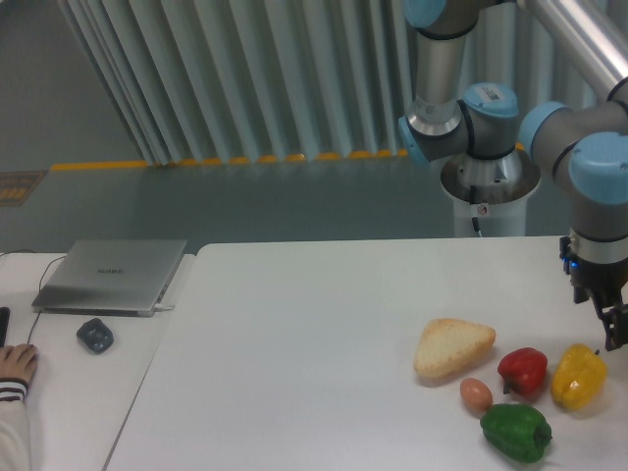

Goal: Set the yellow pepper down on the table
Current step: 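Lift the open gripper up away from the yellow pepper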

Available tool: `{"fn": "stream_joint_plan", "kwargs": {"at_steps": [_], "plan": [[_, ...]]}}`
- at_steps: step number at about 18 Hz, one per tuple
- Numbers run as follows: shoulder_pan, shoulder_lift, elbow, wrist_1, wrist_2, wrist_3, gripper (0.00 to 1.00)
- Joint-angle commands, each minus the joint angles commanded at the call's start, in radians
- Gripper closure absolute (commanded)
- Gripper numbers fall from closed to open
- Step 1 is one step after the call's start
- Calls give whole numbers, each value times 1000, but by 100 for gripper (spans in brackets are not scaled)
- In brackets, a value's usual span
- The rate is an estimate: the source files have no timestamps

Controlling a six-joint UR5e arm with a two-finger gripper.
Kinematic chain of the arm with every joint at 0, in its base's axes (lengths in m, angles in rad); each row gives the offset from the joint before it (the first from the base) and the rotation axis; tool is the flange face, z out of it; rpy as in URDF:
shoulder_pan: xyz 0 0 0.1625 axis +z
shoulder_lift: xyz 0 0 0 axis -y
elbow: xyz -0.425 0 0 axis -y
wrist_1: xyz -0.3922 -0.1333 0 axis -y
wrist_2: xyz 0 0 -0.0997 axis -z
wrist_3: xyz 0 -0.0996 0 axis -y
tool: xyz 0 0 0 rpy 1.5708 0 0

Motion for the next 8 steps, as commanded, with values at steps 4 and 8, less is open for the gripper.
{"fn": "stream_joint_plan", "kwargs": {"at_steps": [4, 8], "plan": [[2, 3, -3, -2, -2, 11, 0], [0, 9, -12, -2, 0, 15, 0]]}}
